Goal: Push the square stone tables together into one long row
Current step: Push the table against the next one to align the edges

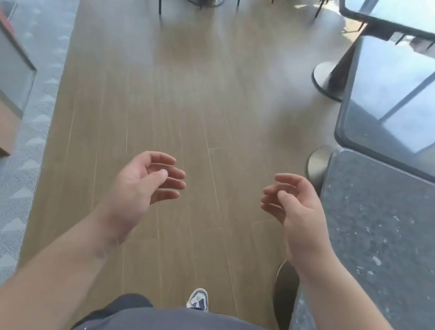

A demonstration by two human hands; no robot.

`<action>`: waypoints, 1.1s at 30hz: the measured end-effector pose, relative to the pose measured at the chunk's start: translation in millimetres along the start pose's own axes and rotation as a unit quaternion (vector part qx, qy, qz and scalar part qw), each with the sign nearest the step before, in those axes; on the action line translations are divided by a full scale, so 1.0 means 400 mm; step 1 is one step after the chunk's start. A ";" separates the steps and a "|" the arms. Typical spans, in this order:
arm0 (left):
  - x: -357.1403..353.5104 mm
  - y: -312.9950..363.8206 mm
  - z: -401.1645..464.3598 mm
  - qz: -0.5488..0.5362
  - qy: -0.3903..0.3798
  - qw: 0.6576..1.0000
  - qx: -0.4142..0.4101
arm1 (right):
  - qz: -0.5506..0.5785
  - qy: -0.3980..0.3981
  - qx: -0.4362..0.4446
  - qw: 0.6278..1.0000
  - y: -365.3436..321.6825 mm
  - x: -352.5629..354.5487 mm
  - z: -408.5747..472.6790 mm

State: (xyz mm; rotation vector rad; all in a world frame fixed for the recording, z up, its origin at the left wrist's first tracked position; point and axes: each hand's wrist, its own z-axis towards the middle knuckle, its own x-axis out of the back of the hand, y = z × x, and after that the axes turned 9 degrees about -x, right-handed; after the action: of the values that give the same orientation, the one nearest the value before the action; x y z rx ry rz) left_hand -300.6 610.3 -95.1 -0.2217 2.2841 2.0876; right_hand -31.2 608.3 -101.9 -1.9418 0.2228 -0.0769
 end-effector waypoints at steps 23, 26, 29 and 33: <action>-0.456 -0.069 1.051 0.058 -0.454 0.880 0.130 | 0.170 0.398 -0.046 0.900 -0.156 -0.077 0.564; -0.618 -0.117 1.082 0.098 -0.509 0.844 0.139 | 0.208 0.446 -0.051 0.869 -0.136 0.005 0.612; -0.779 -0.171 1.099 0.143 -0.549 0.811 0.145 | 0.240 0.475 -0.061 0.844 -0.105 0.098 0.672; -0.960 -0.223 1.130 0.193 -0.577 0.774 0.174 | 0.278 0.497 -0.098 0.816 -0.078 0.231 0.765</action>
State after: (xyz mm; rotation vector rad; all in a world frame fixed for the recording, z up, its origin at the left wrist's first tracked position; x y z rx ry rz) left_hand 60.5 1082.0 -177.8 1.2558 1.8117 1.1491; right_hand 111.7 881.4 -192.2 -1.7830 1.5284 -0.7061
